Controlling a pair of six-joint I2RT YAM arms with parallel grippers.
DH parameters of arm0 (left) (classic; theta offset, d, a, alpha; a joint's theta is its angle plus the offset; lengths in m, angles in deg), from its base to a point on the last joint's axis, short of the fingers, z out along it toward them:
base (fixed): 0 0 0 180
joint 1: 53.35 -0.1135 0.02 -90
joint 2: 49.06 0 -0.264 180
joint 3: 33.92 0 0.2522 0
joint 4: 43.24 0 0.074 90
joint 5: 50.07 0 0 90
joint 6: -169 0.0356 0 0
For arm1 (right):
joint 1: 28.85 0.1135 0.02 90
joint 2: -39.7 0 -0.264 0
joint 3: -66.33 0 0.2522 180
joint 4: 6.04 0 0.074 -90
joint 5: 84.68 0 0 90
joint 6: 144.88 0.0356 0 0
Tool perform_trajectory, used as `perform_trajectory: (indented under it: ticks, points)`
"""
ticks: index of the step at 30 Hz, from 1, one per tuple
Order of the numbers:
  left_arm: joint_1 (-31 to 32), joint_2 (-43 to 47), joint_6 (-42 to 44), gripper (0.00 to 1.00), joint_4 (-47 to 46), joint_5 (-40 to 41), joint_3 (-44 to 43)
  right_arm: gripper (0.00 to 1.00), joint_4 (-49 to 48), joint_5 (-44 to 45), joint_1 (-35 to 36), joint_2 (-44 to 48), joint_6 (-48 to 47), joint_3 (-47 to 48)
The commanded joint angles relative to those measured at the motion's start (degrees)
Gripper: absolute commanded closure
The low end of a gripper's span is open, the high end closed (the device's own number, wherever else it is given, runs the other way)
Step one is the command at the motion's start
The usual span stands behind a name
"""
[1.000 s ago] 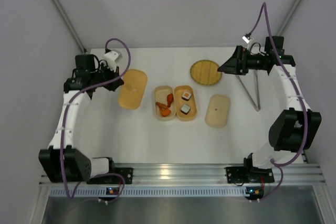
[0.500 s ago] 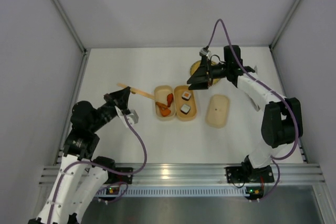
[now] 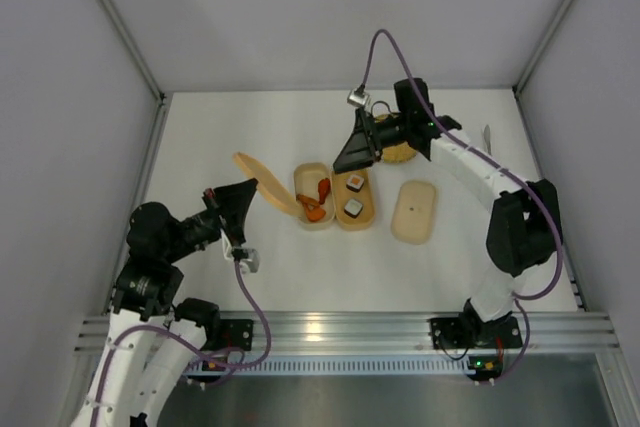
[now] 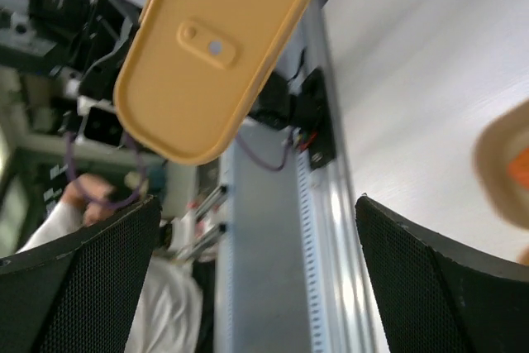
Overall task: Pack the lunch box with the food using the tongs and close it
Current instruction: Pick up the box lid from the center of the board, then close the box lid on the packing box.
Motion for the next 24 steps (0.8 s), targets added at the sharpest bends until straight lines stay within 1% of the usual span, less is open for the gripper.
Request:
perform_trajectory:
  ticks: [1, 2, 3, 4, 5, 6, 7, 8, 9, 10, 11, 12, 13, 14, 16, 17, 19, 20, 22, 23, 24]
  points:
    - [0.1, -5.7, -8.6, 1.00, -2.5, 2.8, -7.8, 0.01, 22.4, 10.6, -5.4, 1.9, -23.0, 10.1]
    - [0.1, -7.9, -16.2, 1.00, -3.4, 4.9, -10.0, 0.01, 23.4, 12.8, -7.6, 2.5, -24.2, 10.9]
    - [0.1, -12.6, -20.0, 1.00, -3.5, 9.3, -15.2, 0.01, 23.0, 13.9, -8.9, 3.4, -24.1, 10.4]
    - [0.0, -15.5, -24.0, 1.00, -2.9, 11.6, -18.4, 0.01, 19.8, 16.0, -9.8, 5.6, -23.5, 9.4]
    - [0.1, -18.3, -32.4, 1.00, -1.4, 13.8, -21.6, 0.01, 18.1, 16.8, -11.4, 6.7, -22.9, 7.0]
    - [0.1, -24.0, -36.1, 1.00, -0.7, 17.6, -28.0, 0.01, 16.7, 17.5, -11.8, 7.7, -22.6, 6.0]
    - [0.0, -26.7, -39.7, 1.00, 1.2, 19.2, -31.3, 0.01, 15.6, 19.2, -12.1, 9.6, -23.1, 5.2]
    - [0.1, -29.2, -47.3, 1.00, 2.4, 20.9, -33.9, 0.00, 15.6, 20.1, -12.2, 10.3, -23.6, 4.3]
    - [0.1, -31.7, -52.0, 1.00, 3.0, 23.2, -36.2, 0.01, 15.5, 21.0, -12.2, 11.0, -24.4, 3.9]
    - [0.1, -37.2, -56.8, 1.00, 4.7, 26.9, -42.2, 0.01, 15.4, 22.4, -12.2, 12.1, -24.4, 3.6]
    - [0.1, -40.2, -65.6, 1.00, 7.2, 27.9, -45.7, 0.01, 15.4, 23.2, -12.2, 12.5, -24.6, 3.0]
    - [0.1, -43.2, -70.1, 1.00, 12.5, 28.8, -49.0, 0.01, 15.4, 24.0, -12.2, 12.9, -24.7, 2.9]
    - [0.2, -48.0, -74.7, 1.00, 14.7, 29.7, -53.8, 0.01, 15.5, 25.5, -12.2, 13.7, -24.7, 2.9]
    - [0.2, -49.9, -82.9, 1.00, 16.2, 30.0, -55.0, 0.01, 15.7, 26.3, -12.2, 14.0, -24.7, 2.9]
    - [0.5, -52.9, -91.1, 1.00, 17.8, 30.3, -55.5, 0.01, 15.6, 29.2, -12.2, 15.3, -24.0, 2.9]
    - [0.7, -53.4, -98.1, 1.00, 17.7, 30.7, -54.4, 0.00, 15.6, 30.2, -12.2, 15.7, -23.7, 2.7]
    - [1.6, -54.3, -104.5, 1.00, 17.6, 31.5, -52.9, 0.01, 16.3, 32.8, -12.2, 16.9, -23.4, 2.5]
    - [1.9, -55.4, -110.0, 1.00, 17.7, 30.6, -51.9, 0.01, 16.7, 33.9, -12.2, 17.2, -23.7, 2.2]
    - [4.9, -57.2, -114.4, 1.00, 20.4, 31.8, -52.2, 0.01, 18.7, 36.5, -12.4, 18.3, -25.3, 1.6]
    - [6.2, -59.3, -117.1, 1.00, 21.6, 34.7, -53.1, 0.01, 19.1, 37.0, -12.8, 18.5, -25.8, 0.7]
    - [7.1, -59.4, -117.9, 1.00, 21.6, 34.5, -52.2, 0.01, 19.5, 37.4, -13.1, 18.8, -26.7, 0.3]
